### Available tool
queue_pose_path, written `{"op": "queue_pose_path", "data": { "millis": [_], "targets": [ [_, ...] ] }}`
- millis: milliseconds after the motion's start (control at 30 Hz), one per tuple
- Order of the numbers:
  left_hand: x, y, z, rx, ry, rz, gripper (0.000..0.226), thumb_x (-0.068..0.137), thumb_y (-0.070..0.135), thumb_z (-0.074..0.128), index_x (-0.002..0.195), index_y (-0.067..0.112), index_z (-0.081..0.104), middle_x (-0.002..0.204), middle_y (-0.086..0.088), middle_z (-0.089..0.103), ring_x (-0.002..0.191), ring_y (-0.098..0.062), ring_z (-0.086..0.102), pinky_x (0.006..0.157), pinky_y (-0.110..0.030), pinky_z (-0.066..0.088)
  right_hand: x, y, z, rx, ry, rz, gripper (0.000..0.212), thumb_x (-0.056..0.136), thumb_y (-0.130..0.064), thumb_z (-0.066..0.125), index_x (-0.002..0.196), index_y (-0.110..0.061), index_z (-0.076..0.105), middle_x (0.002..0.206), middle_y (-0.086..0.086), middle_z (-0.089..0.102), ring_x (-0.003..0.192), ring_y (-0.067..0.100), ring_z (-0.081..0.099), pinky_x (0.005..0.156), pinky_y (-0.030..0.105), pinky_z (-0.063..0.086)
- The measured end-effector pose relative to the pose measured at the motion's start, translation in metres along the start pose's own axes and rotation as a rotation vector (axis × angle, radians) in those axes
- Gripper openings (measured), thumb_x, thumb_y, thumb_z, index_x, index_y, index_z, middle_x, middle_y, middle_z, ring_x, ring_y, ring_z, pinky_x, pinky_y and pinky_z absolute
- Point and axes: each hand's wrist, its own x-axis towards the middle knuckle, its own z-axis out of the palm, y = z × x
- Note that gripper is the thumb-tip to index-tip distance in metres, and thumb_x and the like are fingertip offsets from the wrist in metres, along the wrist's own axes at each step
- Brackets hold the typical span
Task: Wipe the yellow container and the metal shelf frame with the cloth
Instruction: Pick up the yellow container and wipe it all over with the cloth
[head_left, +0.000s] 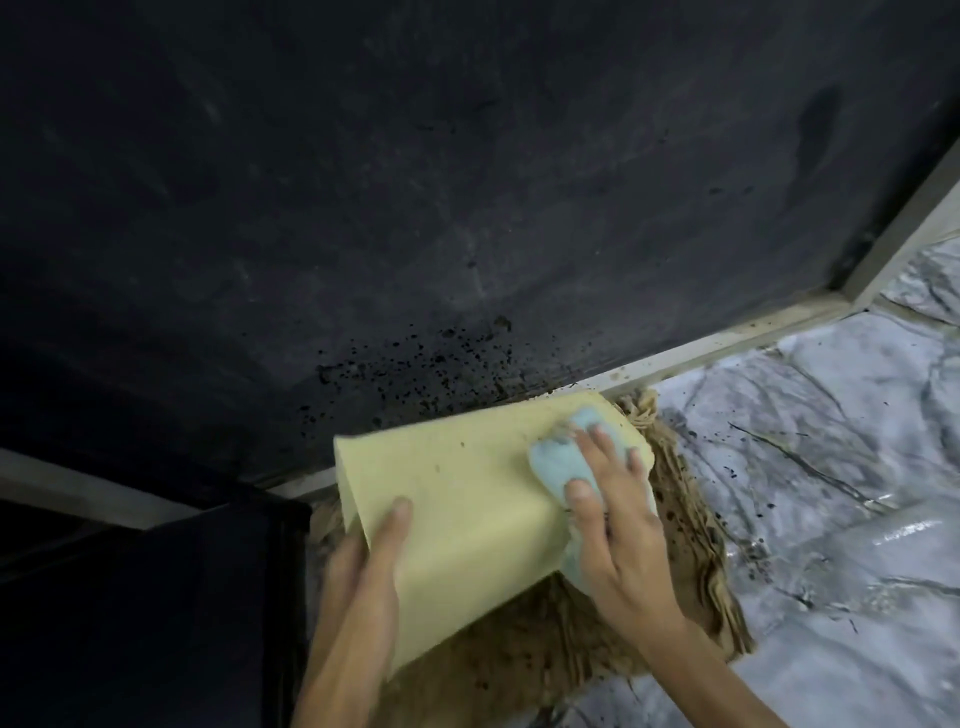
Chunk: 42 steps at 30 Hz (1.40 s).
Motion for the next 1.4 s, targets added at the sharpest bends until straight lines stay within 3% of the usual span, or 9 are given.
{"op": "queue_pose_path", "data": {
  "millis": [100, 200, 367, 633, 733, 867, 1133, 1267, 1400],
  "targets": [
    [-0.009, -0.017, 0.006, -0.09, -0.014, -0.027, 0.034, 0.075, 0.058, 0.08, 0.105, 0.042, 0.078, 0.127, 0.008, 0.079, 0.119, -0.016, 0.071, 0.114, -0.044, 0.048, 0.012, -0.042, 0.017, 0.01, -0.271, -0.04, 0.039, 0.105, -0.044, 0.029, 0.141, -0.039, 0.042, 0.144, -0.021, 0.048, 0.138, 0.008, 0.04, 0.114, 0.044, 0.033],
    [0.002, -0.039, 0.003, -0.19, -0.006, -0.002, 0.061, 0.048, 0.078, 0.087, 0.105, 0.058, 0.077, 0.142, 0.002, 0.072, 0.132, -0.025, 0.066, 0.121, -0.053, 0.041, 0.014, -0.068, 0.047, -0.189, -0.471, -0.163, 0.042, 0.106, -0.04, 0.029, 0.144, -0.031, 0.044, 0.15, -0.013, 0.047, 0.147, 0.004, 0.024, 0.121, 0.038, 0.011],
    [0.015, -0.07, -0.011, -0.239, 0.001, -0.022, 0.08, 0.039, 0.083, 0.087, 0.112, 0.052, 0.078, 0.133, 0.007, 0.077, 0.127, -0.026, 0.069, 0.12, -0.053, 0.043, 0.025, -0.036, 0.046, -0.463, -0.486, -0.164, 0.051, 0.102, -0.056, 0.021, 0.15, -0.042, 0.028, 0.161, -0.018, 0.021, 0.15, 0.004, 0.005, 0.121, 0.035, -0.003],
    [0.002, -0.068, -0.014, -0.038, 0.005, -0.006, 0.036, 0.06, 0.077, 0.081, 0.083, 0.05, 0.075, 0.094, 0.033, 0.075, 0.107, -0.006, 0.066, 0.111, -0.037, 0.045, 0.064, 0.006, 0.019, -0.638, -0.343, 0.212, 0.057, 0.101, -0.056, 0.011, 0.154, -0.038, 0.018, 0.164, -0.016, 0.011, 0.151, 0.011, -0.002, 0.121, 0.043, -0.007],
    [-0.006, -0.058, -0.022, 0.009, -0.113, 0.057, 0.021, 0.085, 0.046, 0.082, 0.101, 0.039, 0.072, 0.091, 0.032, 0.079, 0.099, 0.008, 0.068, 0.101, -0.026, 0.045, 0.019, -0.056, 0.057, -0.521, -0.486, -0.051, 0.059, 0.101, -0.05, 0.006, 0.154, -0.031, 0.021, 0.163, -0.012, 0.016, 0.152, 0.014, -0.001, 0.121, 0.045, -0.008],
    [-0.006, -0.053, -0.039, 0.027, -0.296, 0.098, 0.076, 0.069, 0.05, 0.082, 0.14, 0.03, 0.066, 0.137, 0.013, 0.075, 0.133, -0.007, 0.066, 0.119, -0.041, 0.044, 0.014, -0.074, 0.057, -0.341, -0.788, -0.174, 0.05, 0.104, -0.05, 0.016, 0.153, -0.042, 0.017, 0.162, -0.023, 0.011, 0.147, -0.004, -0.012, 0.118, 0.034, -0.017],
    [0.005, -0.051, -0.038, 0.055, -0.275, 0.036, 0.107, 0.036, 0.073, 0.095, 0.128, 0.025, 0.072, 0.122, 0.011, 0.082, 0.124, -0.016, 0.072, 0.118, -0.049, 0.046, 0.042, 0.01, -0.008, -0.57, -0.404, 0.231, 0.07, 0.092, -0.067, 0.006, 0.155, -0.037, 0.009, 0.164, -0.017, 0.003, 0.15, 0.005, -0.009, 0.122, 0.045, -0.004],
    [0.009, -0.057, -0.04, 0.042, -0.295, 0.059, 0.082, 0.054, 0.05, 0.094, 0.128, 0.021, 0.074, 0.124, 0.005, 0.082, 0.125, -0.019, 0.073, 0.11, -0.042, 0.053, 0.011, -0.061, 0.055, -0.527, -0.527, -0.166, 0.053, 0.103, -0.045, 0.019, 0.153, -0.027, 0.025, 0.165, -0.004, 0.015, 0.152, 0.017, 0.0, 0.121, 0.051, -0.004],
    [0.005, -0.064, -0.04, 0.019, -0.227, 0.045, 0.049, 0.074, 0.028, 0.093, 0.119, 0.018, 0.077, 0.117, 0.006, 0.084, 0.11, -0.004, 0.077, 0.094, -0.025, 0.06, 0.003, -0.054, 0.056, -0.527, -0.491, -0.127, 0.056, 0.103, -0.048, 0.013, 0.155, -0.028, 0.02, 0.164, -0.011, 0.016, 0.151, 0.007, 0.0, 0.122, 0.044, 0.0]
  ]
}}
